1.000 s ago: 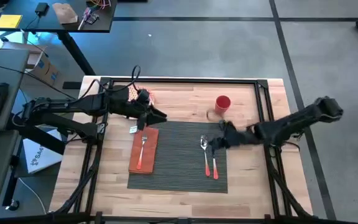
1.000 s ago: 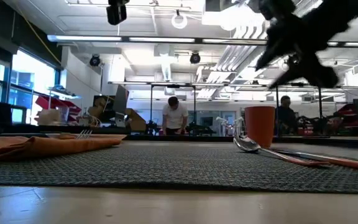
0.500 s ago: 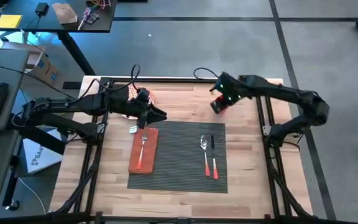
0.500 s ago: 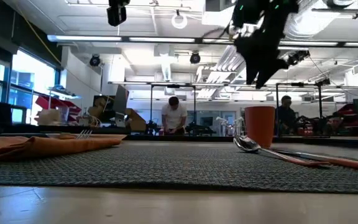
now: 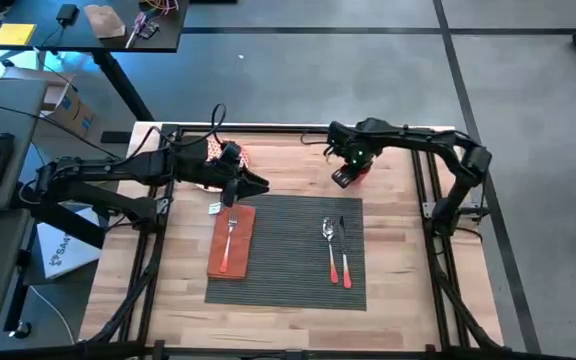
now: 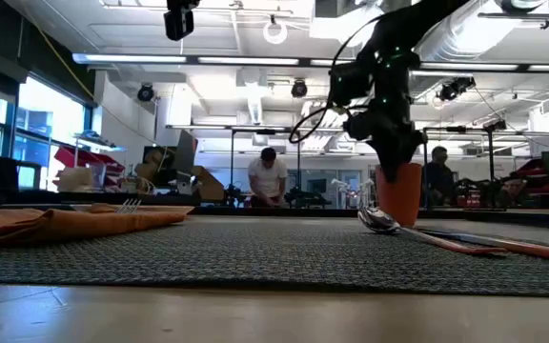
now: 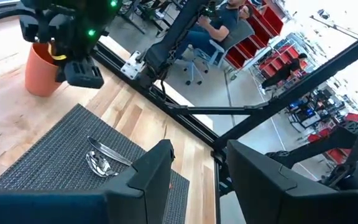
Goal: Set table place
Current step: Put the cup on the gray placemat to the upper right of the knife
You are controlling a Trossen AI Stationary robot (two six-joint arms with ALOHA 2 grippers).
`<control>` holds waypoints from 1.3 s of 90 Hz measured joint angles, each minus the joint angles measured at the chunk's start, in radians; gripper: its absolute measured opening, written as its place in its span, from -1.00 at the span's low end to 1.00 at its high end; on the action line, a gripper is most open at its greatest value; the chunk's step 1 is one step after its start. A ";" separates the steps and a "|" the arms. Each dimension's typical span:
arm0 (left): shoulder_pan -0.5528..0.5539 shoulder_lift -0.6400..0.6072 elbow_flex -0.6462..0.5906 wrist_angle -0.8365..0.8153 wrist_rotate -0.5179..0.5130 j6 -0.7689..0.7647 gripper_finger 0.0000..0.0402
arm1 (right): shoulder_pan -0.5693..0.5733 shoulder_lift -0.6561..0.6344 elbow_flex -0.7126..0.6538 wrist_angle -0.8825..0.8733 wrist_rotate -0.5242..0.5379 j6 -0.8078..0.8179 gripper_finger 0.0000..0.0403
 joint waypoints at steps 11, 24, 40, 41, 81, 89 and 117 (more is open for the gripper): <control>0.000 0.000 0.000 -0.001 0.001 0.001 -0.30 | 0.045 -0.013 0.065 -0.115 -0.077 0.028 -0.96; 0.000 0.000 0.000 -0.001 0.002 0.026 -0.30 | 0.157 -0.014 0.134 -0.213 -0.136 0.110 -0.99; 0.000 0.000 0.000 -0.005 0.003 0.051 -0.30 | 0.302 -0.014 0.112 -0.224 -0.093 0.262 -1.00; 0.000 0.000 0.000 -0.006 0.004 0.053 -0.30 | 0.309 -0.014 0.109 -0.222 -0.087 0.273 -1.00; 0.000 0.001 0.000 -0.048 0.051 0.062 -0.30 | 0.418 0.015 0.033 -0.090 -0.012 0.479 -1.00; -0.001 0.001 0.000 -0.054 0.067 0.062 -0.30 | 0.419 0.026 0.034 -0.085 -0.012 0.479 -0.98; -0.001 0.001 0.000 -0.071 0.068 0.060 -0.30 | 0.418 0.027 0.050 -0.101 0.011 0.476 -0.46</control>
